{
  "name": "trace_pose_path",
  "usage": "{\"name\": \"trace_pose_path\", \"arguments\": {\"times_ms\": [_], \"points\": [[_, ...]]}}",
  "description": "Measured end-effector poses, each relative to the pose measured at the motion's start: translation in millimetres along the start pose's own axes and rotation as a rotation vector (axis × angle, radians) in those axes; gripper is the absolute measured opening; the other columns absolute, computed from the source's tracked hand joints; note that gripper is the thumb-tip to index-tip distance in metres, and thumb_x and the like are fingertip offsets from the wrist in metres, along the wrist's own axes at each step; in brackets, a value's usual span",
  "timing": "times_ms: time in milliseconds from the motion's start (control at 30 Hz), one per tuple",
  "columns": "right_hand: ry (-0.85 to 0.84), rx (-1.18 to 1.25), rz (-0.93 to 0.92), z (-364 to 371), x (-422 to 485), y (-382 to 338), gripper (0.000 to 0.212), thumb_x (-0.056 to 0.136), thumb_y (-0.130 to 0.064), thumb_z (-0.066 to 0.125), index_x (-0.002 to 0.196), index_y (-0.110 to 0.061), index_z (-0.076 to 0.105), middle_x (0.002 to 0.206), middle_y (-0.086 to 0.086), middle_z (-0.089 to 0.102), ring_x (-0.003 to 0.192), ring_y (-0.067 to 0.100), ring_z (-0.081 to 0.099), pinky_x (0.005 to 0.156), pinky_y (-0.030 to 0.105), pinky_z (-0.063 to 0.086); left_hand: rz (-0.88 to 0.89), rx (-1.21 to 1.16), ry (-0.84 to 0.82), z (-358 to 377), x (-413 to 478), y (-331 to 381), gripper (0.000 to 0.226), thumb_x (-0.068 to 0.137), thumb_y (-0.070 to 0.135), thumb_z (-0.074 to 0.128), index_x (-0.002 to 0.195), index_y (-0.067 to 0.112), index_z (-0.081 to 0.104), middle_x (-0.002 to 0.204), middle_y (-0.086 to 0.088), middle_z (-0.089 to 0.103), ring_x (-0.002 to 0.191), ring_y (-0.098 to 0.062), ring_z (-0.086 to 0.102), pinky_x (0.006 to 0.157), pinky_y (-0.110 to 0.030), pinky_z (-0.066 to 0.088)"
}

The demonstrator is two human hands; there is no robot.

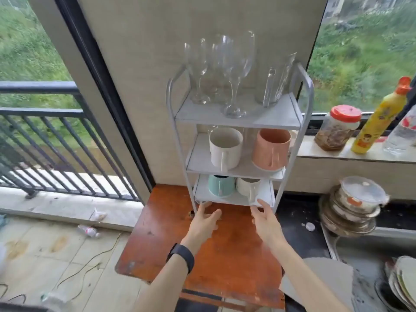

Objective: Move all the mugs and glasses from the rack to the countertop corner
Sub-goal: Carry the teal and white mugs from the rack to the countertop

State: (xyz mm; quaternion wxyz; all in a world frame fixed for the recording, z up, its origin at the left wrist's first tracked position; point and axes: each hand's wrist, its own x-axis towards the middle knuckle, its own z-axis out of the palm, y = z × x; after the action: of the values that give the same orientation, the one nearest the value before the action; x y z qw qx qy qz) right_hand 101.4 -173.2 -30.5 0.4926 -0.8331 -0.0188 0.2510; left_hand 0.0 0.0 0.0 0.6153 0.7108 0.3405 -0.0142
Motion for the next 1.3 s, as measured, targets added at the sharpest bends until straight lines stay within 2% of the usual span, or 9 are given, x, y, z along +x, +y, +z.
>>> {"name": "trace_pose_path", "arguments": {"times_ms": [100,200,300,433,533,667,800,1033,1300], "points": [[-0.014,0.078,0.005,7,21,-8,0.054,0.080,-0.081,0.037,0.127,-0.056,0.044,0.113,-0.012,0.066,0.105,0.013,0.067,0.101,0.048,0.052,-0.048,-0.061,-0.011,6,24,12,0.057,0.096,0.048,0.057,0.147,0.036,0.034,0.122,-0.003,0.065,0.094,-0.014,0.070,0.074,-0.033,0.057],[-0.026,0.219,0.036,8,24,-27,0.051,0.092,-0.072,0.040,0.127,-0.037,0.053,0.116,-0.008,0.065,0.100,0.013,0.070,0.090,0.038,0.058,-0.096,-0.122,-0.050,10,42,26,0.058,0.094,0.055,0.056,0.145,0.035,0.036,0.128,-0.001,0.061,0.097,-0.017,0.070,0.093,-0.043,0.056],[-0.049,0.297,0.067,12,32,-39,0.055,0.092,-0.072,0.039,0.124,-0.032,0.059,0.118,-0.008,0.064,0.101,0.017,0.070,0.092,0.042,0.057,-0.100,-0.159,-0.093,10,57,37,0.064,0.093,0.059,0.054,0.147,0.030,0.036,0.133,-0.002,0.060,0.100,-0.018,0.070,0.096,-0.042,0.056],[-0.016,0.322,0.108,18,40,-49,0.050,0.096,-0.066,0.038,0.112,-0.025,0.062,0.110,-0.007,0.065,0.099,0.021,0.070,0.094,0.044,0.055,-0.069,-0.139,-0.114,7,66,44,0.038,0.097,0.061,0.041,0.114,0.031,0.058,0.122,-0.001,0.063,0.093,-0.015,0.069,0.096,-0.043,0.055],[0.019,0.325,0.115,21,42,-49,0.046,0.096,-0.064,0.040,0.105,-0.025,0.062,0.107,-0.002,0.067,0.097,0.022,0.070,0.089,0.041,0.056,-0.023,-0.080,-0.121,5,70,41,0.033,0.099,0.059,0.037,0.098,0.034,0.057,0.113,0.001,0.064,0.092,-0.015,0.070,0.096,-0.045,0.055],[0.046,0.309,0.095,20,39,-49,0.047,0.094,-0.068,0.042,0.107,-0.027,0.063,0.106,0.000,0.070,0.099,0.018,0.070,0.086,0.036,0.056,0.042,-0.058,-0.118,5,71,33,0.032,0.102,0.053,0.035,0.109,0.029,0.056,0.112,-0.002,0.063,0.087,-0.016,0.071,0.092,-0.045,0.057],[0.131,0.259,0.073,20,27,-40,0.049,0.090,-0.074,0.040,0.076,-0.033,0.061,0.092,-0.002,0.077,0.090,0.015,0.074,0.090,0.037,0.058,0.076,-0.004,-0.132,-3,70,22,0.051,0.103,0.051,0.035,0.139,0.018,0.047,0.114,-0.005,0.064,0.089,-0.018,0.072,0.092,-0.046,0.058],[0.169,0.282,0.031,22,-43,-3,0.053,0.096,-0.062,0.042,0.108,-0.018,0.069,0.102,0.004,0.075,0.097,0.017,0.072,0.096,0.040,0.057,0.127,0.088,-0.249,-22,42,0,0.048,0.103,0.048,0.036,0.129,0.012,0.055,0.099,0.000,0.067,0.081,-0.013,0.073,0.084,-0.040,0.059],[0.353,0.333,0.121,3,-140,62,0.037,0.101,-0.051,0.042,0.090,-0.028,0.068,0.095,-0.001,0.077,0.096,0.017,0.072,0.090,0.038,0.057,0.176,0.211,-0.463,6,-5,-25,0.047,0.101,0.052,0.035,0.121,0.017,0.058,0.103,0.002,0.069,0.080,-0.013,0.074,0.084,-0.039,0.060]]}}
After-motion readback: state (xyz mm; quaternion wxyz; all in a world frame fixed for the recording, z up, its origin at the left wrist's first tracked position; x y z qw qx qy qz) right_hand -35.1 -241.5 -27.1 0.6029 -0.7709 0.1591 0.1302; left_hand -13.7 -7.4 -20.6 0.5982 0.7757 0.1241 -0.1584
